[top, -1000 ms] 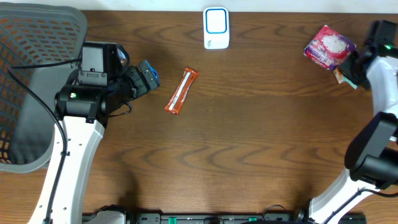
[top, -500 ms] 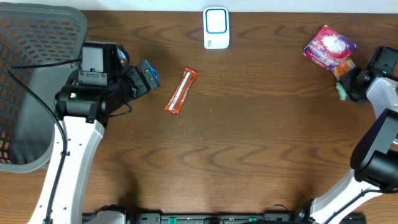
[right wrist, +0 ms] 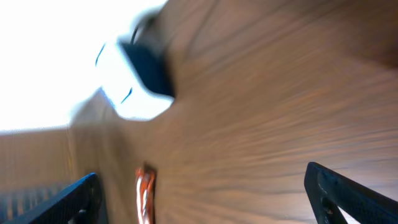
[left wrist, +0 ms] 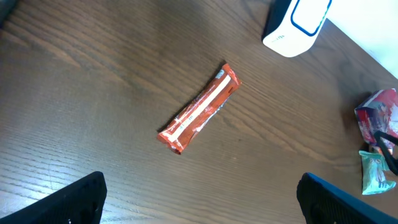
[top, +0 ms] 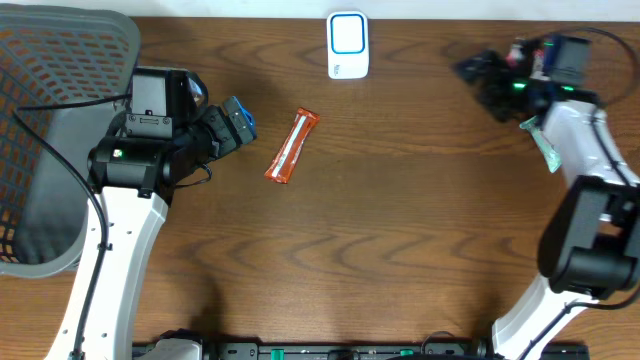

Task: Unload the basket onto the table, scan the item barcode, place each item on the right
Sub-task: 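Grasp the red snack bar with the right gripper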

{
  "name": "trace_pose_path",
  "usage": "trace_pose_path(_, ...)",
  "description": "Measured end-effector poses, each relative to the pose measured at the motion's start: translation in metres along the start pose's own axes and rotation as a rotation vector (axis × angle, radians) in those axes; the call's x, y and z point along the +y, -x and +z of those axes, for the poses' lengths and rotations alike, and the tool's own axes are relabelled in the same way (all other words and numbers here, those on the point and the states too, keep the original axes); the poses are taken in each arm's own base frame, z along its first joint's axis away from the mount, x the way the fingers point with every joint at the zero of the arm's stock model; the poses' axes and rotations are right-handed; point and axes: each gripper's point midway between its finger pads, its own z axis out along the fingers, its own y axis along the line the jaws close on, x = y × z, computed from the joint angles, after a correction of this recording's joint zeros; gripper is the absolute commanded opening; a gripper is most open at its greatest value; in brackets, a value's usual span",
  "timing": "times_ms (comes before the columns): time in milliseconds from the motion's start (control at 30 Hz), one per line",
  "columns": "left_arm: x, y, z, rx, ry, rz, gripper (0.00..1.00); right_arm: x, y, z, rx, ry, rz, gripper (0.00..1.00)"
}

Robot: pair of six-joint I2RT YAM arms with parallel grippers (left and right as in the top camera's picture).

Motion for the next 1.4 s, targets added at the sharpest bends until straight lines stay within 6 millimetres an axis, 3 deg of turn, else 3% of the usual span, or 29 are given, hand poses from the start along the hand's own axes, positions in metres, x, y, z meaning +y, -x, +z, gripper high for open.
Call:
trace_pose_path(67, 0.000, 0.000, 0.000, 0.000, 0.000, 0.000, 0.98, 0.020, -0.020, 0.016, 0.042, 0.007, -0.042, 0.99)
trace_pose_path(133, 0.000, 0.000, 0.000, 0.000, 0.000, 0.000, 0.98, 0.050, -0.053, 0.042, 0.089, 0.001, -0.120, 0.99)
trace_pose_path(367, 0.000, 0.000, 0.000, 0.000, 0.000, 0.000, 0.98, 0.124, -0.142, 0.102, 0.101, -0.029, -0.344, 0.99)
trace_pose_path(467, 0.000, 0.000, 0.000, 0.000, 0.000, 0.000, 0.98, 0.138, -0.174, 0.132, 0.095, -0.022, -0.355, 0.97)
trace_pose_path(600, 0.000, 0.000, 0.000, 0.000, 0.000, 0.000, 0.98, 0.119, -0.205, 0.166, 0.134, -0.068, -0.302, 0.83)
trace_pose_path(700, 0.000, 0.000, 0.000, 0.000, 0.000, 0.000, 0.98, 0.103, -0.213, 0.180, 0.152, -0.092, -0.232, 0.82)
trace_pose_path(833, 0.000, 0.000, 0.000, 0.000, 0.000, 0.000, 0.98, 0.110, -0.221, 0.193, 0.166, -0.035, -0.195, 0.79)
trace_pose_path(1000, 0.000, 0.000, 0.000, 0.000, 0.000, 0.000, 0.98, 0.118, -0.246, 0.206, 0.228, 0.007, -0.178, 0.36)
trace_pose_path(1033, 0.000, 0.000, 0.000, -0.001, 0.000, 0.000, 0.98, 0.115, -0.253, 0.209, 0.247, 0.004, -0.172, 0.15)
trace_pose_path(1067, 0.000, 0.000, 0.000, 0.000, 0.000, 0.000, 0.98, 0.114, -0.255, 0.210, 0.258, 0.006, -0.172, 0.02)
trace_pose_path(1267, 0.000, 0.000, 0.000, 0.000, 0.000, 0.000, 0.98, 0.097, -0.251, 0.206, 0.299, -0.069, -0.229, 0.01)
trace_pose_path(1400, 0.000, 0.000, 0.000, 0.000, 0.000, 0.000, 0.98, 0.071, -0.223, 0.180, 0.288, -0.259, -0.323, 0.01)
